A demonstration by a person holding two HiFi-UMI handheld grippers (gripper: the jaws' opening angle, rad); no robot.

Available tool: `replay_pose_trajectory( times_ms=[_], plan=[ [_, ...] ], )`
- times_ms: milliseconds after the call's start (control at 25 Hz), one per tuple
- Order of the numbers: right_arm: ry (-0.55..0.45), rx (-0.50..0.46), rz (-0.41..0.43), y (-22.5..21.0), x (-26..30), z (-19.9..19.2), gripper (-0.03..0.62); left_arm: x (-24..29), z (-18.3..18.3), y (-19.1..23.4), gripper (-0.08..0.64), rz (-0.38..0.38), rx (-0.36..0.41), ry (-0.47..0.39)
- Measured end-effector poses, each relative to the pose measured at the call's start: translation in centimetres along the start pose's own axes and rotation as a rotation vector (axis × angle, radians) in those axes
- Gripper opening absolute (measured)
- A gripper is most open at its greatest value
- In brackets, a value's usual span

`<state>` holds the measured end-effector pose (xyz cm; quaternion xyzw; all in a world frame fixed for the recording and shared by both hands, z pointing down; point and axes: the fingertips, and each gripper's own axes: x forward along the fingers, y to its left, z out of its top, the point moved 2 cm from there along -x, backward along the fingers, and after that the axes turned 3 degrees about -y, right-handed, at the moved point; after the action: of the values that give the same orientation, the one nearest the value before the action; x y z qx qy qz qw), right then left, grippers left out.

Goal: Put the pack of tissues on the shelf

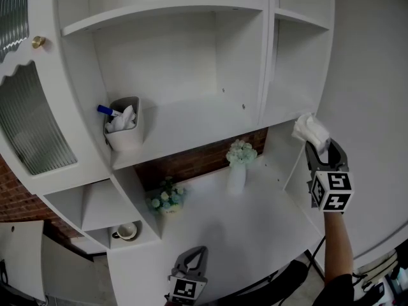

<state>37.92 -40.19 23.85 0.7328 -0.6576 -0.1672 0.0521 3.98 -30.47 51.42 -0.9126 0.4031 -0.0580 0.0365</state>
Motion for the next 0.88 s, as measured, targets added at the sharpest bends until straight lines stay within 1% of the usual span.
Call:
replay_pose_trajectory(
  times_ms=[280,400,600,880],
  plan=[
    [-0.003,0.004,0.003,-0.4,1.6,0.8,0.230,0.1,-0.1,0.1,0.011,0.009,0.002,0.010],
    [-0.002,0.016,-0.002,-0.8,2.4,1.0,0.230,0.2,-0.4,0.4,0.011,0.009,0.014,0.024],
    [0.003,0.007,-0.009,-1.7,4.1,1.5,0.230,0.2,-0.1,1.2,0.011,0.034,0.020,0.020],
    [0.007,0.019,-0.007,-2.7,5.8,1.6,0.230,0.7,-0.2,1.6,0.011,0.050,0.004,0.024]
  ],
)
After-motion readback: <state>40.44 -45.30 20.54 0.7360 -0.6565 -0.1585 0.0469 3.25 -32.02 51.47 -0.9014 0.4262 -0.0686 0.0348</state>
